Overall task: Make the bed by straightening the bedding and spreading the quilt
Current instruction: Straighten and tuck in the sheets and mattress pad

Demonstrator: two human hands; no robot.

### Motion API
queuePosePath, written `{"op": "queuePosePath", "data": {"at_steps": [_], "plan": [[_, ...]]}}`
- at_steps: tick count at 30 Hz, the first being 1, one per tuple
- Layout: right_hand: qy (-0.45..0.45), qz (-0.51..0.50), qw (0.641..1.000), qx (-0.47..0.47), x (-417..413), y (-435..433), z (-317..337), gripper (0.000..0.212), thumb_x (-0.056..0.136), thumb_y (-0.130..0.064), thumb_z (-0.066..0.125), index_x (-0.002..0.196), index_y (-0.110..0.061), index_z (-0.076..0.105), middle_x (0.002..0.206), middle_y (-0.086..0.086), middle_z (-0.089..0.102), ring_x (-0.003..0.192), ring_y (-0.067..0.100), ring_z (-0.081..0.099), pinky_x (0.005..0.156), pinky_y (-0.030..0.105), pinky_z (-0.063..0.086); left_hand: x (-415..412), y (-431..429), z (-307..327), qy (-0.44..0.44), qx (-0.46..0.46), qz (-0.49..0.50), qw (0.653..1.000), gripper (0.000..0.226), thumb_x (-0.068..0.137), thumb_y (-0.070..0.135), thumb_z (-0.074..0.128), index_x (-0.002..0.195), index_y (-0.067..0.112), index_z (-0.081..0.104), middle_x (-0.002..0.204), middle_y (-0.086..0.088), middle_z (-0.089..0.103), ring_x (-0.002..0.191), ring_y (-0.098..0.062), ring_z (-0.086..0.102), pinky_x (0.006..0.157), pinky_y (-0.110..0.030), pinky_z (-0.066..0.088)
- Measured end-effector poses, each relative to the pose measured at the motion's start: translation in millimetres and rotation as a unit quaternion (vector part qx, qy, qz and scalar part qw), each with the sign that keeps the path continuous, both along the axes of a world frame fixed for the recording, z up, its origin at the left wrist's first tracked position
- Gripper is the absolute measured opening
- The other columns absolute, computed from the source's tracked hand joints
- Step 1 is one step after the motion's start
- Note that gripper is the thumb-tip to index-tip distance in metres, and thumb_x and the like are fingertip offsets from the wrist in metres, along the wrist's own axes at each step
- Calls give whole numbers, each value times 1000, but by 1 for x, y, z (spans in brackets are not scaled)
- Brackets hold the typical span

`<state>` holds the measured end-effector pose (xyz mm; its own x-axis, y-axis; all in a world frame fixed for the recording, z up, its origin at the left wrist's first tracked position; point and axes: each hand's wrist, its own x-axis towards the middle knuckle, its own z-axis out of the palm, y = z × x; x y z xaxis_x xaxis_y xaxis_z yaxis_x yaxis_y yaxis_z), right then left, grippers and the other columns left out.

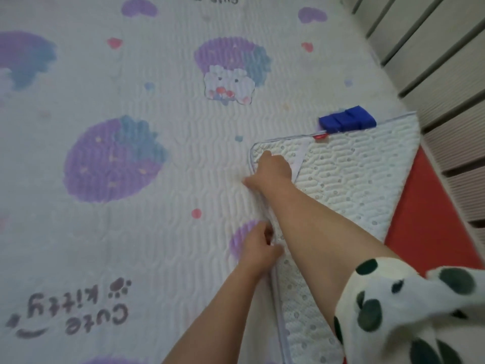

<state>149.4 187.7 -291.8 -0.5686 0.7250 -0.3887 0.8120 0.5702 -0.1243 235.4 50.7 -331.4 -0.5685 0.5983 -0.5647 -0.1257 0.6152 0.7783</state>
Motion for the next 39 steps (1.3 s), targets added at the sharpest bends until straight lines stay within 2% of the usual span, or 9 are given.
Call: {"op": "queuePosePath", "data": {"at_steps": [3, 6, 9, 13, 17, 20, 23, 34, 39], "plan": [[20, 25, 999, 21, 4, 9, 5, 31, 87, -8, 55, 118, -6, 54, 123, 13, 57, 113, 31, 56, 87, 34, 46, 5, -3, 2, -27, 25, -8, 999, 16, 69, 18, 67, 75, 10, 54, 65, -3, 54, 63, -12, 48, 63, -35, 45], [108, -42, 993, -6, 33, 31, 22, 26, 89, -3, 45, 114, -5, 54, 113, 13, 58, 103, 31, 57, 77, 32, 42, 17, -10, 10, -87, 24, -74, 993, 16, 72, 11, 68, 69, 19, 55, 62, 8, 57, 56, -3, 52, 57, -23, 46], [227, -165, 959, -26, 92, 62, 44, 20, 88, -1, 41, 102, -6, 55, 95, 6, 54, 86, 21, 52, 70, 26, 37, 40, -19, 28, -76, 3, -208, 975, 30, 62, 27, 61, 90, 17, 66, 88, 2, 69, 83, -14, 66, 73, -29, 52], [342, -330, 880, -16, 203, 100, 61, 28, 79, -4, 51, 104, 0, 63, 101, 15, 67, 90, 26, 63, 74, 32, 49, 70, -20, 37, 9, -11, -290, 957, 57, 62, 38, 44, 111, 23, 67, 109, 3, 69, 100, -14, 62, 81, -27, 48], [334, -429, 839, 11, 330, 110, 73, 24, 76, 2, 52, 94, -9, 65, 90, 12, 66, 85, 26, 63, 72, 38, 52, 104, -11, 46, 67, -7, -339, 938, 61, 69, 31, 46, 128, 24, 57, 120, 1, 63, 111, -17, 57, 80, -18, 37], [335, -478, 811, 29, 406, 103, 77, 23, 80, 8, 53, 98, 0, 64, 86, 12, 61, 82, 22, 57, 62, 27, 46, 137, 0, 52, 106, -5, -389, 915, 63, 75, 34, 46, 138, 27, 45, 125, -1, 55, 117, -19, 53, 89, -21, 37], [317, -501, 804, 39, 461, 94, 68, 21, 83, 6, 54, 100, 1, 65, 87, 11, 61, 84, 22, 57, 72, 30, 44, 173, 8, 52, 131, 9, -412, 902, 55, 83, 19, 51, 137, 28, 46, 122, -2, 53, 113, -21, 55, 90, -27, 42], [324, -534, 777, 74, 556, 109, 42, 21, 87, -11, 56, 103, 0, 65, 101, 22, 66, 93, 33, 62, 80, 40, 49, 262, 16, 40, 228, 51, -487, 841, 58, 77, 39, 46, 135, 31, 46, 135, 10, 45, 119, -16, 47, 92, -33, 46], [329, -591, 736, 24, 581, 123, 24, 11, 88, -16, 53, 79, -11, 57, 84, 20, 63, 61, 30, 60, 54, 43, 56, 298, 27, 39, 243, 68, -530, 809, 62, 78, 57, 41, 137, 36, 44, 135, 14, 43, 123, -9, 42, 95, -26, 43]]}}
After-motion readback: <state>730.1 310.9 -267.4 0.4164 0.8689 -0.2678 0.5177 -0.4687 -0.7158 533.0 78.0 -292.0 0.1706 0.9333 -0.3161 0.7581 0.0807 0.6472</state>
